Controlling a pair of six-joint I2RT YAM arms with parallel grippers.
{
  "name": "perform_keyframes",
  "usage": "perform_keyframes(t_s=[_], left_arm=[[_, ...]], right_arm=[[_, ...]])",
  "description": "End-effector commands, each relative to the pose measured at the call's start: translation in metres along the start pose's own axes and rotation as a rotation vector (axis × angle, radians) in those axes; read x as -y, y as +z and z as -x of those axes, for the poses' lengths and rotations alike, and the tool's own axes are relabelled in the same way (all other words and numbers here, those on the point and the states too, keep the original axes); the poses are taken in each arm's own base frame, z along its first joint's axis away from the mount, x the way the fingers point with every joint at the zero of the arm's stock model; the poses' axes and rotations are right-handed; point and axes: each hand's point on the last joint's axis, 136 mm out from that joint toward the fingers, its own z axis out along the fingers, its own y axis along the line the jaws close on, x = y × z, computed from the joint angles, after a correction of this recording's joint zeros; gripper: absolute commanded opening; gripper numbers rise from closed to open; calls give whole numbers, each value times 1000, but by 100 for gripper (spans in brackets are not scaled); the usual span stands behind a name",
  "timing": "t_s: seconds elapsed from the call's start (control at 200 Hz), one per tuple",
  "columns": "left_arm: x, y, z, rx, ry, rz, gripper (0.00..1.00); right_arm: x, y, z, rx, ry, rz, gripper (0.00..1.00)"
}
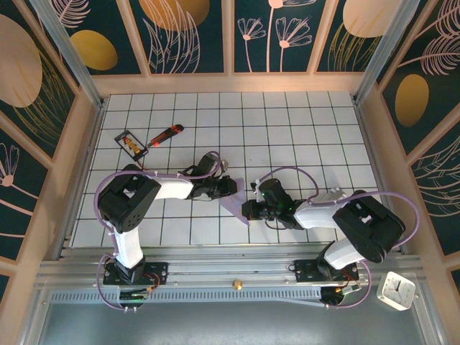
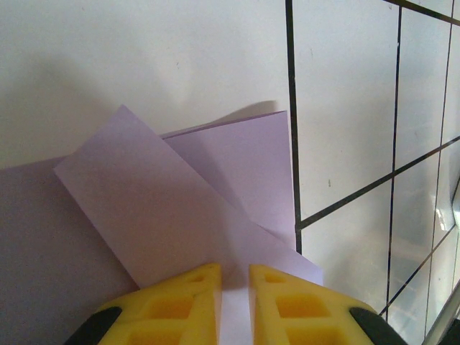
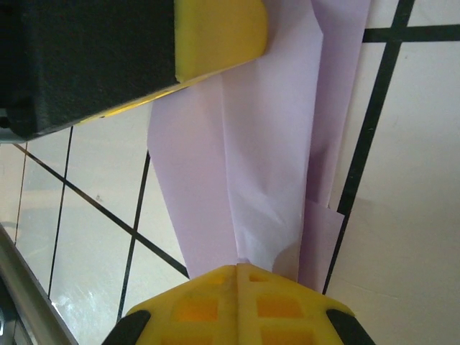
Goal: Fold a paper plane with a square sheet of paper (pick it up from the middle)
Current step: Fourth fold the wing at the center of the table.
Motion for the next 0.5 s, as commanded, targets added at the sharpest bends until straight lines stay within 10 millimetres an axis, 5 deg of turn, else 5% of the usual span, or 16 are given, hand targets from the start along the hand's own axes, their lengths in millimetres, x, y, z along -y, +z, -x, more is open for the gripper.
perform_keyframes(t_s=[0.0,0.495], left_arm=[[-54,8,-18,-39,-37,185,19],[-56,9,-17,-38,-37,196,19]], right_arm=[[-18,-3,7,5,-42,45,5],[3,3,-26,-91,-28,-7,4]])
